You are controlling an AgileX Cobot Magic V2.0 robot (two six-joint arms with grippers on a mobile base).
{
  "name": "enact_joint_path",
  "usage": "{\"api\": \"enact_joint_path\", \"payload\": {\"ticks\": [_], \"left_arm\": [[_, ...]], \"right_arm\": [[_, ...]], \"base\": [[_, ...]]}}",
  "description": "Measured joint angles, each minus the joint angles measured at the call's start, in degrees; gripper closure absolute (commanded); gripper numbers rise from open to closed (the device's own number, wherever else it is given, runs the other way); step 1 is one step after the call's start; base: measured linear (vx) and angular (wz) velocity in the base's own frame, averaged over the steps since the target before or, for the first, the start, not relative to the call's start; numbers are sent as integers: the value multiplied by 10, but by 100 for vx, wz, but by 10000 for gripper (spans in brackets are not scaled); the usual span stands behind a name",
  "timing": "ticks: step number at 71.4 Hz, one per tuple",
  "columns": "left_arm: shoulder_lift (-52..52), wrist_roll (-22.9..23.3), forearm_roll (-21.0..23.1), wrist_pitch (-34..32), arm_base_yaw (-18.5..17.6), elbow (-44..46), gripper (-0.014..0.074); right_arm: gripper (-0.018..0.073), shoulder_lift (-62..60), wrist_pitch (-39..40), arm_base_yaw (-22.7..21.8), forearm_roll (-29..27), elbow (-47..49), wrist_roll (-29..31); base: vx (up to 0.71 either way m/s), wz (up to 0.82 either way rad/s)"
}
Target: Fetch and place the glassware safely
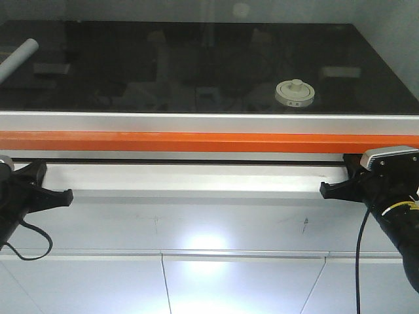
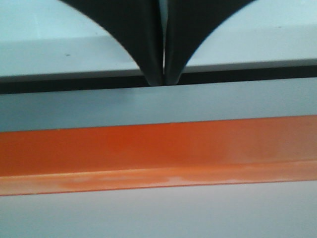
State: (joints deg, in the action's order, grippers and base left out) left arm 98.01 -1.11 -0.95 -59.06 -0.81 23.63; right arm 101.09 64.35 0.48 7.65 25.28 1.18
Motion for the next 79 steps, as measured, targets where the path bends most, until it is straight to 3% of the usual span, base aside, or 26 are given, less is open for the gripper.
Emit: {"api": "enact_joint_path", "payload": {"ticks": [79], "left_arm": [[7, 0, -7, 40, 0, 56, 603]], "right_arm": [[560, 0, -1, 0, 0, 1, -1]], "base": [[0, 0]]}}
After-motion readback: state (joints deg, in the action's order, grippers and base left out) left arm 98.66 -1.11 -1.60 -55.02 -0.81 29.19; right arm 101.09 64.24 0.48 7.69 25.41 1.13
